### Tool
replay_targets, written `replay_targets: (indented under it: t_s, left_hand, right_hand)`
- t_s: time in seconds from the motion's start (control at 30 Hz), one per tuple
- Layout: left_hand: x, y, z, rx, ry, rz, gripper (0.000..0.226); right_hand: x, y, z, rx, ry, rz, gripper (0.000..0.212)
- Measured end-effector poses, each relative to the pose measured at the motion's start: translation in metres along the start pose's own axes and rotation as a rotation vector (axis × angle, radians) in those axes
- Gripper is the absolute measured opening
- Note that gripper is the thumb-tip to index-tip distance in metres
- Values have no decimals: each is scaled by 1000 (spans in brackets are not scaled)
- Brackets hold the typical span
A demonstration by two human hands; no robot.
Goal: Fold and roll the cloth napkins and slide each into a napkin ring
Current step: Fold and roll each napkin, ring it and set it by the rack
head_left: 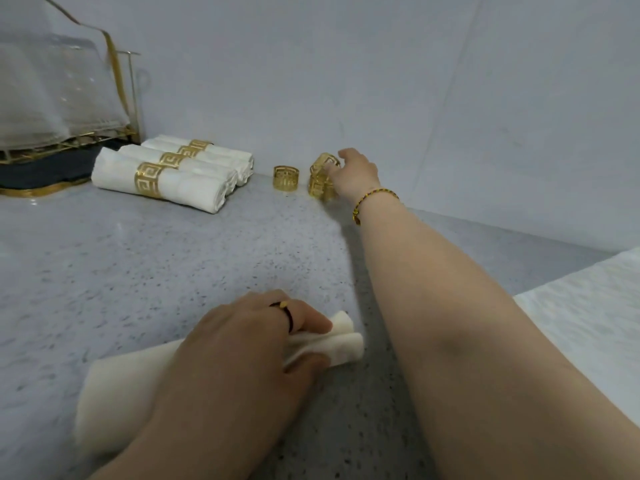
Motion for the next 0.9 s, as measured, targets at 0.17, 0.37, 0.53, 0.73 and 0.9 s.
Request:
replay_targets:
  t_s: [0.17,0.37,0.53,0.73,0.9]
  left_hand:
    - [-4,0,1,4,-33,16,18]
    - [0,3,2,4,13,-29,19]
    - [1,-4,5,61,-21,-9,14]
    - [1,-9,9,192,-71,54,8]
    - [4,-4,0,136,-70,84,13]
  right_hand:
    - [-4,15,-3,-9,-55,11,43]
    - [-10,32,-10,-40,-72,-27,20]
    - [-7,30,-9,31,79,-95,33]
    - [39,-17,15,160,163,-137,34]
    - [60,-129,24,164,117,46,44]
Point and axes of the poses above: each hand's wrist, its own y-axis towards the middle knuckle, its own x-axis out of the back of the hand, z = x × y, the point moved 6 cm from there along y, towards the middle knuckle, and after that the axes turned 10 degrees about y, right-handed, at the moved point
